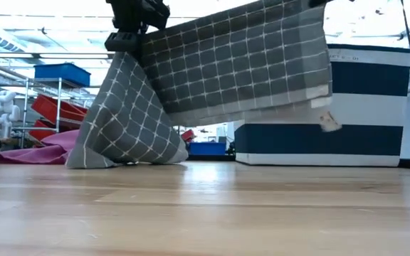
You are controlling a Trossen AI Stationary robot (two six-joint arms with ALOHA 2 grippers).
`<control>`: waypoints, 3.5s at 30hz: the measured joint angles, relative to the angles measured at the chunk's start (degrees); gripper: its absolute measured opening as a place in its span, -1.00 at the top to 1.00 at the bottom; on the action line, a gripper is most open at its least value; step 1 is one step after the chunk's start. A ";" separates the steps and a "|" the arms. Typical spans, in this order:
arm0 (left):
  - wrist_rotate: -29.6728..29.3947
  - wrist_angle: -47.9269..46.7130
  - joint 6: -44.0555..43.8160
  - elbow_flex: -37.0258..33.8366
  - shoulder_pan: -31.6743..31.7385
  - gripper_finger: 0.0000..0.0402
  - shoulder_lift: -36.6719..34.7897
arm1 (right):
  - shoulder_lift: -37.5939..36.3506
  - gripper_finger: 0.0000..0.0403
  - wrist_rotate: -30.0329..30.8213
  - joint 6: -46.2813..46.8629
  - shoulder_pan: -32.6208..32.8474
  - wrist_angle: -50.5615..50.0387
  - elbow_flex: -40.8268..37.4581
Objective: Fold towel
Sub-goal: Fold the gray checkered towel
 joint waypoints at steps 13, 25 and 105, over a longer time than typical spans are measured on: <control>16.71 3.09 8.37 -0.35 -8.02 1.00 -0.29 | 7.60 1.00 -14.15 -0.14 -0.51 -6.38 -4.55; 17.09 12.79 11.34 -0.33 -9.52 1.00 0.51 | 8.09 1.00 -3.39 0.89 -0.51 -11.58 -7.43; 26.94 30.06 8.28 9.46 -30.45 0.40 28.75 | 14.37 -0.56 -20.43 9.04 13.27 34.99 -34.09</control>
